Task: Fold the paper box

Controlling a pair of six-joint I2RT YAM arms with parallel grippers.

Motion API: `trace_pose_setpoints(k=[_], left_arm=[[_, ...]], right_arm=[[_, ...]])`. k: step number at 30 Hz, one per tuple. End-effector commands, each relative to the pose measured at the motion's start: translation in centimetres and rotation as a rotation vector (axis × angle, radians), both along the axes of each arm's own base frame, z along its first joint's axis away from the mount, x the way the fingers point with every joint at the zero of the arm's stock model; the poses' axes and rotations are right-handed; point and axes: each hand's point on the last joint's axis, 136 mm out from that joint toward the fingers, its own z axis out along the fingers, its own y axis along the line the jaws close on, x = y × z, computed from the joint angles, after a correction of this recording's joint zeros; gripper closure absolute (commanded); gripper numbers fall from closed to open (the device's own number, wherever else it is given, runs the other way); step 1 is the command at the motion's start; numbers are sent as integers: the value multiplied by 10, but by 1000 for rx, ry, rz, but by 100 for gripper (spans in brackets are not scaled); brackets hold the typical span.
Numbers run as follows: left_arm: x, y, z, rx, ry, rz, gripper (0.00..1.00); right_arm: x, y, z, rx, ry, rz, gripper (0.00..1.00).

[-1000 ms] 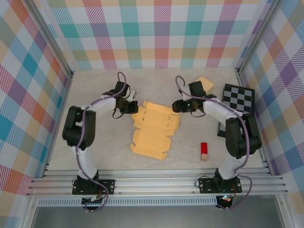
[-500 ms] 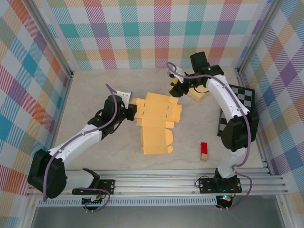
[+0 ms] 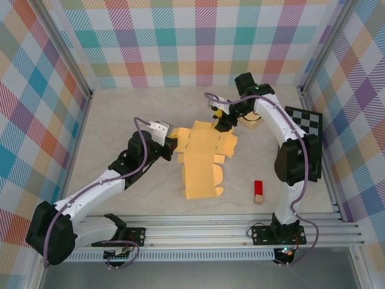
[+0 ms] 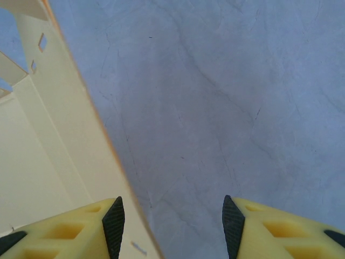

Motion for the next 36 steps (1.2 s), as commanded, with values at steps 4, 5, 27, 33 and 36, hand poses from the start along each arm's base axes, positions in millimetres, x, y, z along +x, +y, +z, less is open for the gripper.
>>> trace_pose_setpoints(k=[4,5,27,33,36], left_arm=[[-2,-3,17,-10,-81,-17,100],[-1,-2,17,-5,-83,-11,100],[7,5,0,77,-50,58,100],[9,11,3,72,-1,110,97],[12,22,6,75,78,184,74]], right_arm=[[-31,9,-6,22,31,130,48],[-36,9,-8,21,41,139,48],[-53,-1,9,6,13,117,73],[-53,-4,9,-21,-21,109,100],[-48,-12,7,-71,-81,85,100]])
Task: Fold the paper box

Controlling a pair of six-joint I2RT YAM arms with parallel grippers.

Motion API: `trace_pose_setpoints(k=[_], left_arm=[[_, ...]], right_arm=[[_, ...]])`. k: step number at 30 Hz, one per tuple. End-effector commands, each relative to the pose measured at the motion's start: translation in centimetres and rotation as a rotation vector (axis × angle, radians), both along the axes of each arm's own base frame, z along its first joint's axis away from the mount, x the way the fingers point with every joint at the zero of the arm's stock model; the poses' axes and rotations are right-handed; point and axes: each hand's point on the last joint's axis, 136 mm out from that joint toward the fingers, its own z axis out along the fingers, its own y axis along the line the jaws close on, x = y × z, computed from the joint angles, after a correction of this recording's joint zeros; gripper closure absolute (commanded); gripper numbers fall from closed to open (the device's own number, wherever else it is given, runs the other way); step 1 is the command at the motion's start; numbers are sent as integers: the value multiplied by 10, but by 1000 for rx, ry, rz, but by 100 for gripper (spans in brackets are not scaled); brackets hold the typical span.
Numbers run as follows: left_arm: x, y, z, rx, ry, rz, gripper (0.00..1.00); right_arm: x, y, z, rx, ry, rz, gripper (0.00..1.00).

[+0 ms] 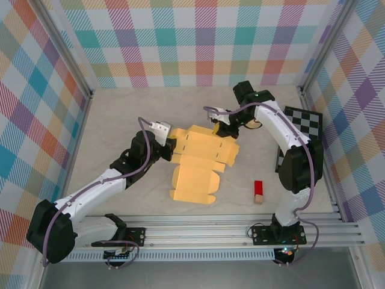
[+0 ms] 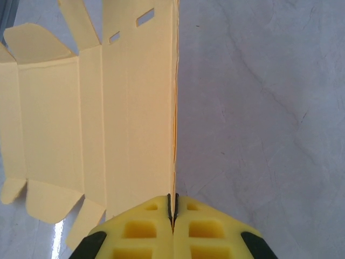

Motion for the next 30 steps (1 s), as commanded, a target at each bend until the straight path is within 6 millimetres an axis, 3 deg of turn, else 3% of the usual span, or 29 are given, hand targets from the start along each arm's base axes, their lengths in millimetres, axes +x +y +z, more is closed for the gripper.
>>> trace_pose_setpoints(k=[1,3,7,15,18,30], left_arm=[[6,15,18,-17,48,119,65],[5,30,24,-15,55,194,48],[-1,38,47,20,-23,180,44],[-10,-13,70,196,-240,-204,48],[-8,-21,74,264,-256,-260,48],[-12,-56,46,336,-170,-432,46]], right_arm=[[0,-10,14,-33,-107,-15,100],[3,-17,16,-64,-175,-26,100],[-2,-20,22,-84,-282,-1,100],[-19,-12,26,-101,-319,58,100],[-24,-9,28,-100,-326,73,100],[-36,-2,41,-54,-337,102,100]])
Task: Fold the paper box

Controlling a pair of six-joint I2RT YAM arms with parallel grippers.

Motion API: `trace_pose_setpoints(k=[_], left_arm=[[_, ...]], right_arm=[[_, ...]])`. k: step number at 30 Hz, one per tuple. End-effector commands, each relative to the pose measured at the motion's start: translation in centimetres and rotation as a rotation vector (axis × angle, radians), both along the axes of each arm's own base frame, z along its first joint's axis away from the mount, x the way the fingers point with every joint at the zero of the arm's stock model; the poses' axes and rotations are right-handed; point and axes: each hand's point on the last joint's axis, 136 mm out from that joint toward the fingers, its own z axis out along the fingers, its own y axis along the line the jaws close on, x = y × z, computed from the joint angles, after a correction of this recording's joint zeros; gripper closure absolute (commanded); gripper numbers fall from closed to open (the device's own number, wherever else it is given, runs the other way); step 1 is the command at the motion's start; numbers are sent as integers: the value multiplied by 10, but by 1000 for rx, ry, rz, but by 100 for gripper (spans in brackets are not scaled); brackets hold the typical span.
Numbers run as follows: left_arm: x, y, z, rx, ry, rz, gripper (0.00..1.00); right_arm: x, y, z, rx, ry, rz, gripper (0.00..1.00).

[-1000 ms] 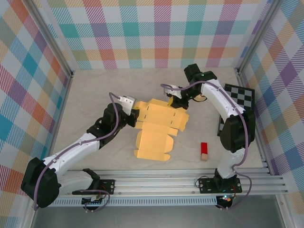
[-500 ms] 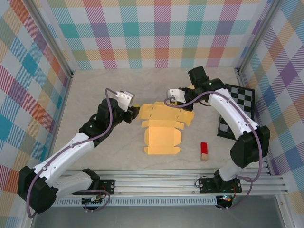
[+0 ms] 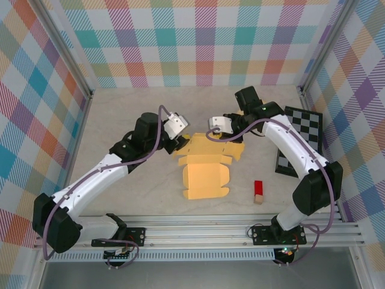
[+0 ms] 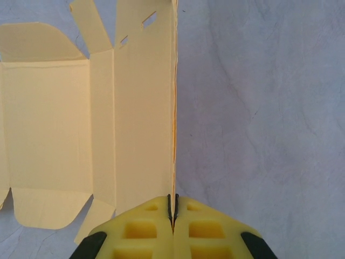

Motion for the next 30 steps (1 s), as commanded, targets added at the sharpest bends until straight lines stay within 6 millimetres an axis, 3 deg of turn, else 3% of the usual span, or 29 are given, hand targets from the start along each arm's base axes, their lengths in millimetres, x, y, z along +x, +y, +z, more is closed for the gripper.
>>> trace_pose_setpoints(k=[1,6,11,16,19,22,25,26,28,30], left_arm=[[-6,-17,3,18,-1,-71,46],[-1,-37,2,13,0,-84,46],[19,-40,0,7,-19,4,51],[21,-38,6,-41,-27,37,59],[21,-31,15,-78,-67,74,91],[10,-32,17,-93,-79,24,97],[3,-36,12,-74,-35,-19,93],[2,-36,11,-66,-28,-23,87],[1,-32,9,-47,-29,-17,61],[4,-23,11,-21,-50,26,54]], right_arm=[[-12,8,15,43,-19,52,100],[-17,12,15,38,-23,64,100],[-21,15,13,33,-26,70,100],[-18,10,2,2,-39,49,100],[-17,7,-5,-18,-42,39,100],[-19,9,-5,-3,-39,49,100],[-19,11,-5,4,-35,53,100],[-19,11,-5,3,-35,50,100],[-17,9,-6,-7,-40,44,100],[-14,7,-8,-21,-44,29,100]])
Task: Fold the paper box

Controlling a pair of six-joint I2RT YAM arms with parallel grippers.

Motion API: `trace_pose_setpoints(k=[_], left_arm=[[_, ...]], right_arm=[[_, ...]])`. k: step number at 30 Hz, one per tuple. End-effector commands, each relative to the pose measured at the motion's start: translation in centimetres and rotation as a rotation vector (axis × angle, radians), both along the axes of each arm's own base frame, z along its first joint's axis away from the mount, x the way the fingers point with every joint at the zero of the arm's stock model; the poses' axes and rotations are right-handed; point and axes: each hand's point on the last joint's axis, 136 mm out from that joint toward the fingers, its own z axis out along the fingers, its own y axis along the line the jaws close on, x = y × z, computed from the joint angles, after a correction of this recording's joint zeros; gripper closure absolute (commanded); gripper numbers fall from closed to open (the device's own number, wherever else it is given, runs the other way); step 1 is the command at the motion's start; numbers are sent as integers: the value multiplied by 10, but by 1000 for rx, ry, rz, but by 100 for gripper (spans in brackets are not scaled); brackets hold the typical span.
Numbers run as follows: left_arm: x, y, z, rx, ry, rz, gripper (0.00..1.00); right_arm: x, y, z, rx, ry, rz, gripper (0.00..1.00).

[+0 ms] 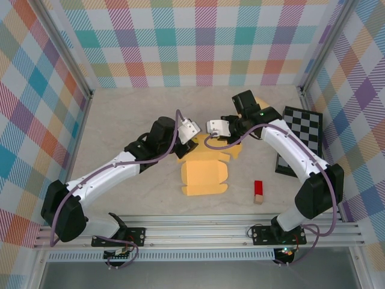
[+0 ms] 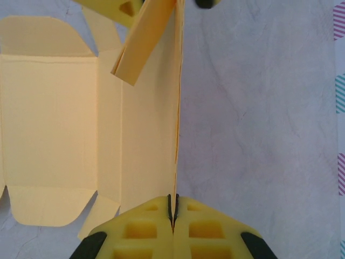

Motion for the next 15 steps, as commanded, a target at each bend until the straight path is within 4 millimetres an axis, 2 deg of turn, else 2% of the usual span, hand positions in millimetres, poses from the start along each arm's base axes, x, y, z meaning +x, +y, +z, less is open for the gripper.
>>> trace_pose_setpoints(k=[1,4,7,9,10,11,14,15], left_arm=[[8,14,41,-37,-113,73,53],[17,46,63,-59,-147,246,41],[17,94,78,-175,-86,542,32],[-1,118,57,-248,87,705,33],[-10,121,44,-296,179,755,34],[-20,114,24,-340,293,753,35],[-46,74,-33,-478,604,661,37],[-50,64,-46,-509,659,639,38]], right_arm=[[-12,-1,-1,-5,25,5,100],[-4,-4,-3,-18,22,-47,100],[5,-7,-5,-25,35,-113,100],[12,-8,-9,-34,50,-157,100],[14,-8,-11,-40,58,-170,100],[17,-9,-13,-43,67,-190,100],[25,-8,-18,-46,89,-239,100],[26,-8,-19,-45,94,-249,100]])
